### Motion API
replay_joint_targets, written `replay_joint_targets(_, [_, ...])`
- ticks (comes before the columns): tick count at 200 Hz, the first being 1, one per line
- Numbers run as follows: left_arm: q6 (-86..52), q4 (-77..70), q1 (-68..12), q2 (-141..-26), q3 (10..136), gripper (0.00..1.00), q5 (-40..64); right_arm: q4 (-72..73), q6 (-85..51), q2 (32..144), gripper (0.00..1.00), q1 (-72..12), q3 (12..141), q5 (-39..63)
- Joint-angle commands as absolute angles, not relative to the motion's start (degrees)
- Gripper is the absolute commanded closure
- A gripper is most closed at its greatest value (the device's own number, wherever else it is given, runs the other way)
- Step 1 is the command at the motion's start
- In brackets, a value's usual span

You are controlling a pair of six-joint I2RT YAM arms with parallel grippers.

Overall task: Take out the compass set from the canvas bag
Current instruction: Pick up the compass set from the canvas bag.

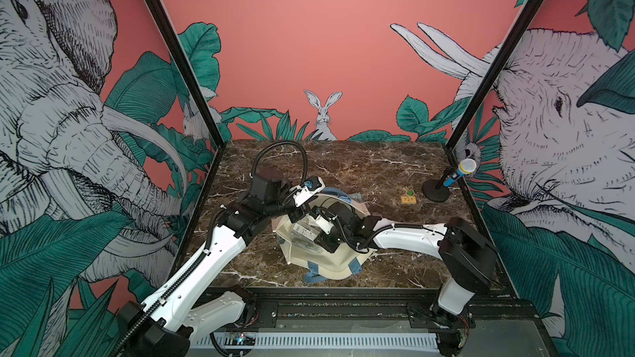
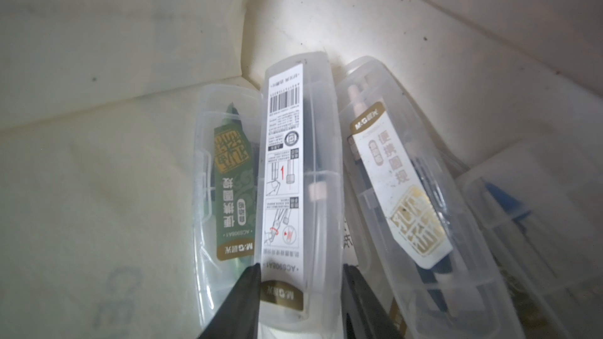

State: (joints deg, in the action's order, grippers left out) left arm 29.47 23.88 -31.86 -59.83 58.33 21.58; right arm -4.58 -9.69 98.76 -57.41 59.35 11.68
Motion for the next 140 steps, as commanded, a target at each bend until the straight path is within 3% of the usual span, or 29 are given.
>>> replay_joint_targets(1, [30.56, 20.83, -32.03, -57.44, 58.76, 1.00, 22.67, -5.36, -9.64, 100.67, 0.47, -57.92, 61.13, 12.66])
replay_joint_targets(56, [30.33, 20.57, -31.95, -57.13, 58.42, 1.00, 22.99, -5.45, -8.00, 104.96, 0.31, -58.14, 64.46, 12.19])
replay_joint_targets(112, [30.14, 20.31, -31.99, -56.52, 57.81, 1.00, 23.08, -8.44, -5.82, 107.91, 0.32, -58.95, 66.65, 9.31])
replay_joint_targets(140, [30.06, 20.21, -31.96, -56.34, 57.54, 1.00, 22.94, -11.60, -3.98, 109.03, 0.38, -59.57, 68.03, 7.02])
